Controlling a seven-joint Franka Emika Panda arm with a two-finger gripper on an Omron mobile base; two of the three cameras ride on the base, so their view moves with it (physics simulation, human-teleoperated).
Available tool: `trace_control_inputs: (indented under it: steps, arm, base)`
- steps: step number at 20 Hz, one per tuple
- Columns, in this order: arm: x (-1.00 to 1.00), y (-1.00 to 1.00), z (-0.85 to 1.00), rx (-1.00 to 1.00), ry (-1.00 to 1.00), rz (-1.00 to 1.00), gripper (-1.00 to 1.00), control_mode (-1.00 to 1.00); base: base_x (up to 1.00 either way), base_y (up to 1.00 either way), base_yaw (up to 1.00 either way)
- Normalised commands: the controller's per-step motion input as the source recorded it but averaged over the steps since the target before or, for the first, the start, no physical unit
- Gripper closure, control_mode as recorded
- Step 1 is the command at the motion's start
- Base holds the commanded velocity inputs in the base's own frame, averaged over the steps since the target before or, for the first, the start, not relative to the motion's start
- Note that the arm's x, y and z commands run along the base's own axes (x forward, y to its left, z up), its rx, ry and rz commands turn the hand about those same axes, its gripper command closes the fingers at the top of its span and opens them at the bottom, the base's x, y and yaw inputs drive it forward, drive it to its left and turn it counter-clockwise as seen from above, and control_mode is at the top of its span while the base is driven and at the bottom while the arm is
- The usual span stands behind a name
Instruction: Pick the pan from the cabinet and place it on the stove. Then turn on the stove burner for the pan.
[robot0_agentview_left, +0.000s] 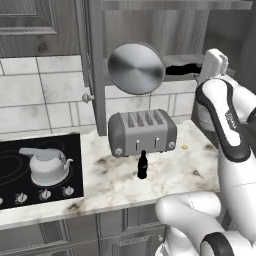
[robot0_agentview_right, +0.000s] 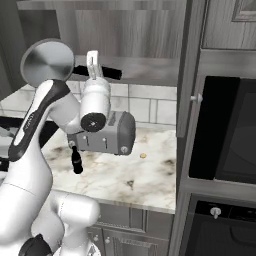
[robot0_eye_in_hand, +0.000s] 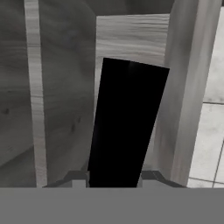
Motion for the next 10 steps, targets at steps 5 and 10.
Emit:
trace_control_inputs:
  steps: [5,10]
  arm:
    - [-0.63,-0.03,-0.08,0.00,0.01,-0.04,1.00,-1.00]
    - [-0.60,-0.19,-0.20,0.00,0.00,0.00,1.00,-1.00]
  base:
    - [0.00,0.00,0.00]
    - [0.00,0.00,0.00]
